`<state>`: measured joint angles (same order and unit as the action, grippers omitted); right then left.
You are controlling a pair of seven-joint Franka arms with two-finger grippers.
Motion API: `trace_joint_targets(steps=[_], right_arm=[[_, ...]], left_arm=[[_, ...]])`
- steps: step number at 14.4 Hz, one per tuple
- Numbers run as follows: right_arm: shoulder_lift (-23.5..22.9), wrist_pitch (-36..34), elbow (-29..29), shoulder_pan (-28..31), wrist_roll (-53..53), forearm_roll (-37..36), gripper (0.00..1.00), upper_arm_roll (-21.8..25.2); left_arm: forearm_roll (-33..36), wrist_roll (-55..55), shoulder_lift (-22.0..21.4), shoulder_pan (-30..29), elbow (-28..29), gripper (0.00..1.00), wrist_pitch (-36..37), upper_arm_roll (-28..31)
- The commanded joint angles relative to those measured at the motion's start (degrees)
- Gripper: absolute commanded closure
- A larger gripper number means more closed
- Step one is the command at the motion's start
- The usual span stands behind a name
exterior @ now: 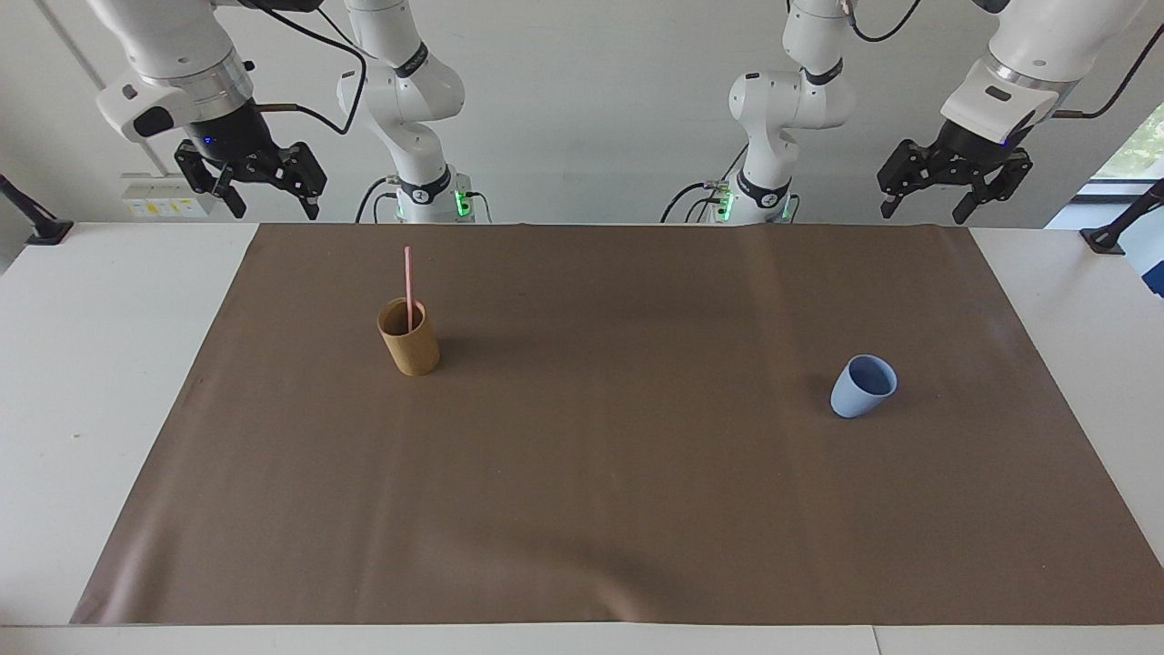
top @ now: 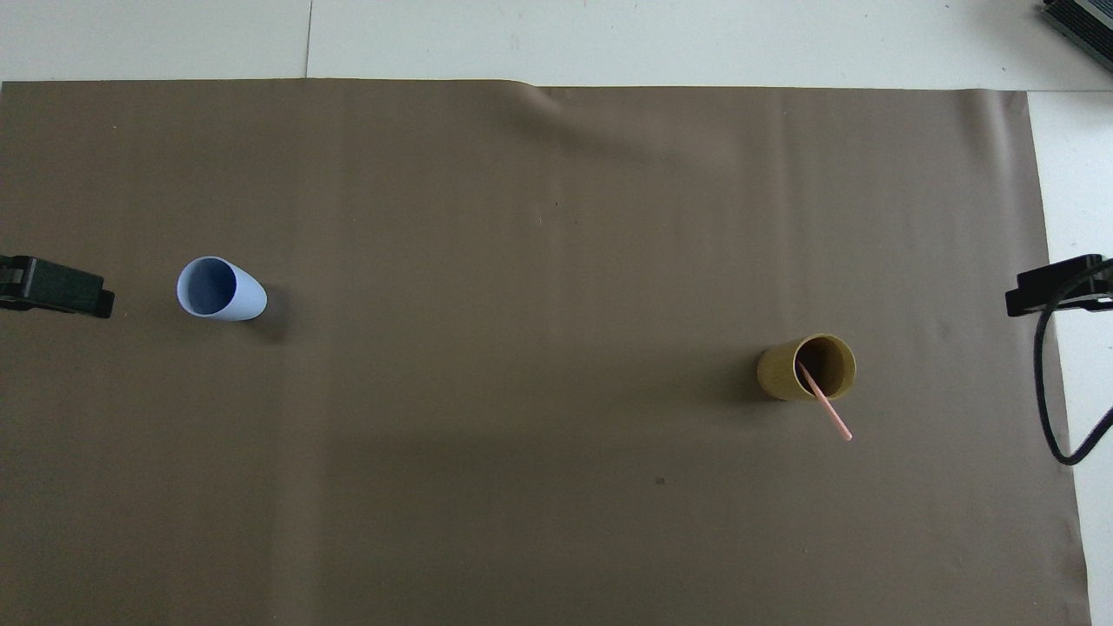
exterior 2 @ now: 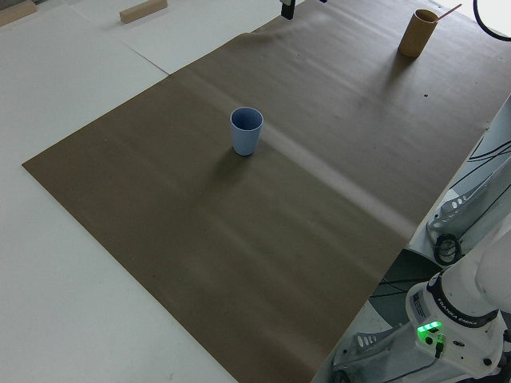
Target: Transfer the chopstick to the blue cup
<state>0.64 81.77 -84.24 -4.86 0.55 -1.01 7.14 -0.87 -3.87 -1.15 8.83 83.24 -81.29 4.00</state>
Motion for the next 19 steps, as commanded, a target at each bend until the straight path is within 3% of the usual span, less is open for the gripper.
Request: trace_joint_targets(steps=[1, 14, 19], right_arm=[[1.46, 0.15, -1.72, 0.46, 0.50, -0.31, 0.00, -0.37], [1.46, 0.15, -1.72, 0.46, 0.50, -0.31, 0.00, -0.37], [1.46, 0.15, -1.72, 0.46, 0.50, -0.31, 0.00, -0.37]], left_arm=[[-0.45, 0.79, -0.87, 1.19, 0.69, 0.00, -0.09, 0.83], [-0.45, 0.70, -0.79, 1.19, 0.60, 0.00, -0.27, 0.83], [-0.63, -0.26, -1.31, 0.84, 2.09, 0.00, -4.74, 0.83]])
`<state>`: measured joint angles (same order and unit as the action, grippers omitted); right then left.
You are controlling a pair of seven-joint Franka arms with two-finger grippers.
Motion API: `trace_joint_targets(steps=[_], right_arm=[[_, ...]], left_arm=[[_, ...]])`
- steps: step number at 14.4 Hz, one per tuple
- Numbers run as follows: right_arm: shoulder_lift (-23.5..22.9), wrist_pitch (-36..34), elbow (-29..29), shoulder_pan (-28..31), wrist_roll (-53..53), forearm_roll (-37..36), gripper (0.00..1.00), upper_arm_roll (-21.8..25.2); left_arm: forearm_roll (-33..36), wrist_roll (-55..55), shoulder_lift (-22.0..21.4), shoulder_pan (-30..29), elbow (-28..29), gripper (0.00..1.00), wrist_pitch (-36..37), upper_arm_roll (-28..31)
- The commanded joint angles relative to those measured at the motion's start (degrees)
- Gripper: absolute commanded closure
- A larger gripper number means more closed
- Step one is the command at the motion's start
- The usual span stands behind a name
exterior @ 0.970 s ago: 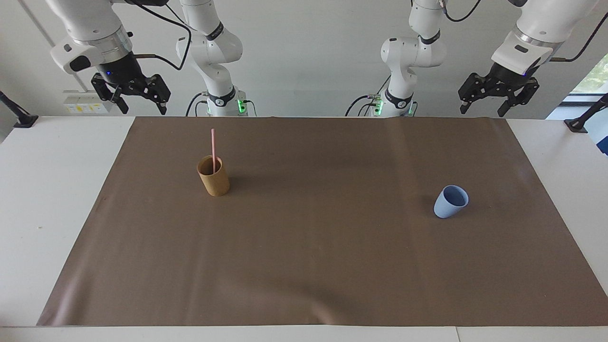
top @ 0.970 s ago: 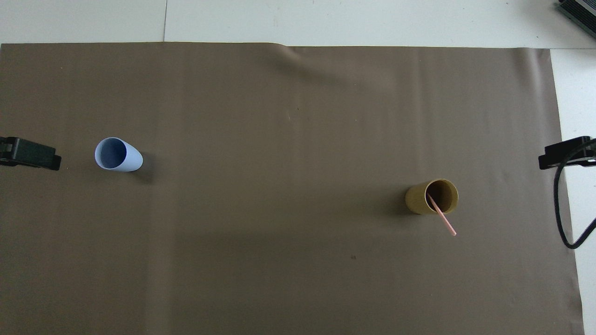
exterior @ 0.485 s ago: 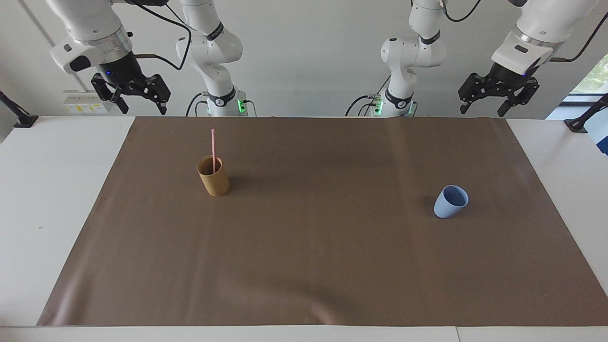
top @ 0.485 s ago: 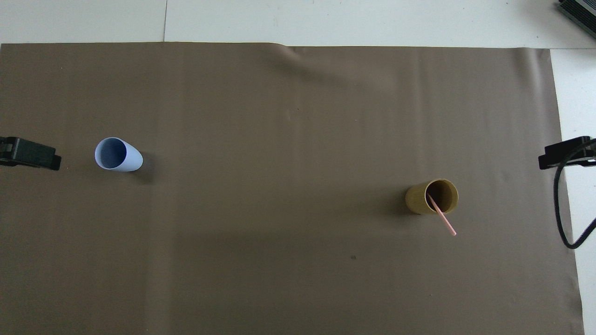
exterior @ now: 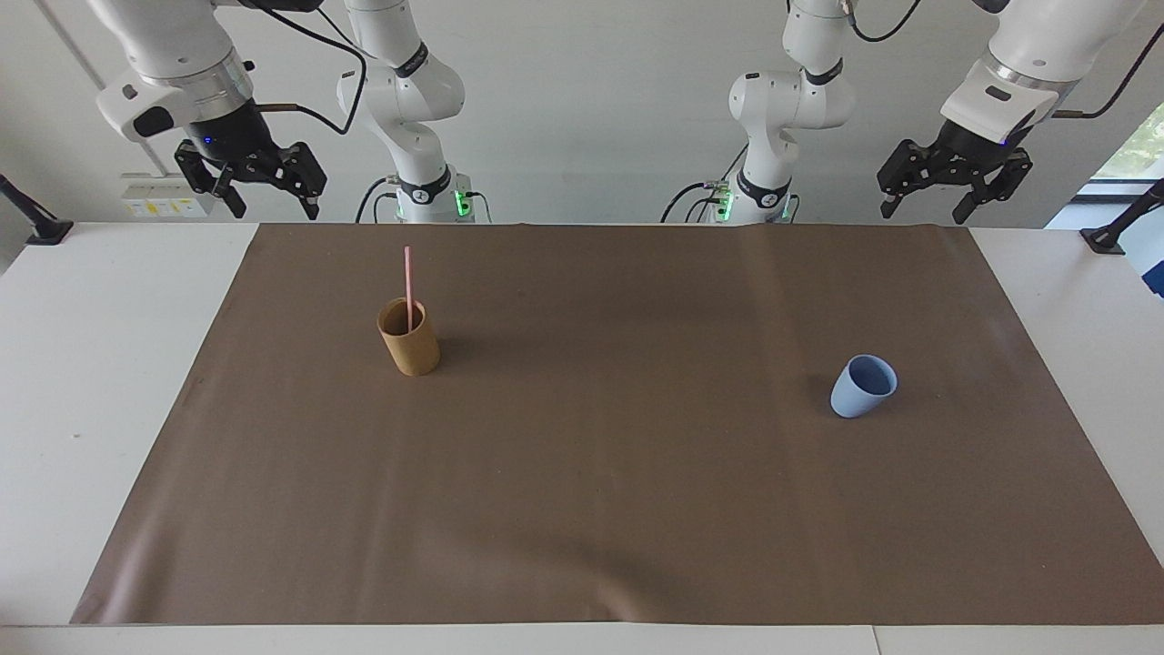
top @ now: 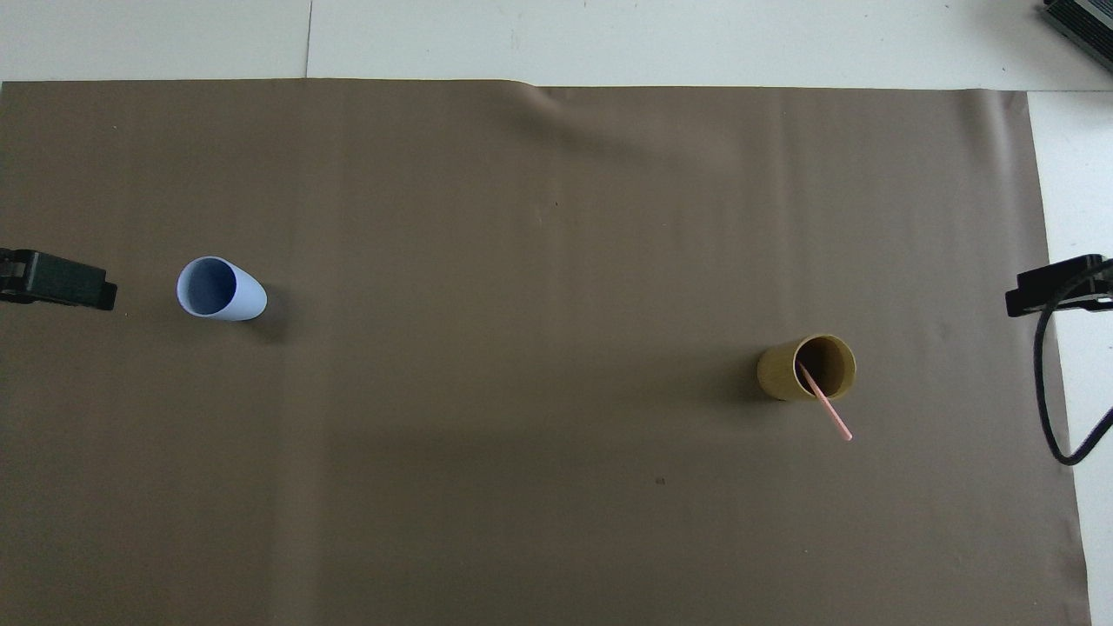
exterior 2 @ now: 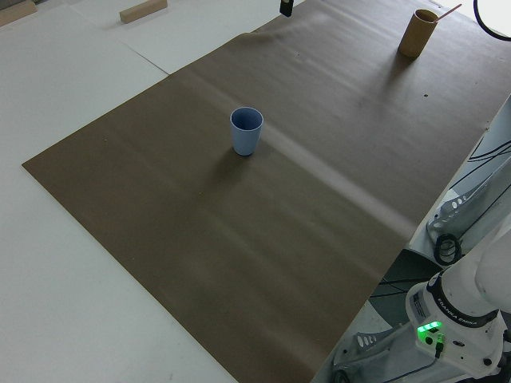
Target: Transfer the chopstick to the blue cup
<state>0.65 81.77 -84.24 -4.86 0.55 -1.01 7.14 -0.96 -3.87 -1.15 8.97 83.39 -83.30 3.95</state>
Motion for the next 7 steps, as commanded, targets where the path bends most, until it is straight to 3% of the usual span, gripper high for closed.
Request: trace_joint_targets(steps=[1, 7], right_arm=[[1.46, 0.15, -1.71, 0.46, 0.42, -0.31, 0.00, -0.37], [1.46, 0.14, -1.71, 0.46, 0.42, -0.31, 0.00, -0.37]], left_arm=[[-0.53, -1.13, -1.31, 0.52, 2.38, 0.00, -4.32, 1.24], [-0.53, -7.55, -1.31, -3.34, 12.04, 0.00, -11.96, 1.50]])
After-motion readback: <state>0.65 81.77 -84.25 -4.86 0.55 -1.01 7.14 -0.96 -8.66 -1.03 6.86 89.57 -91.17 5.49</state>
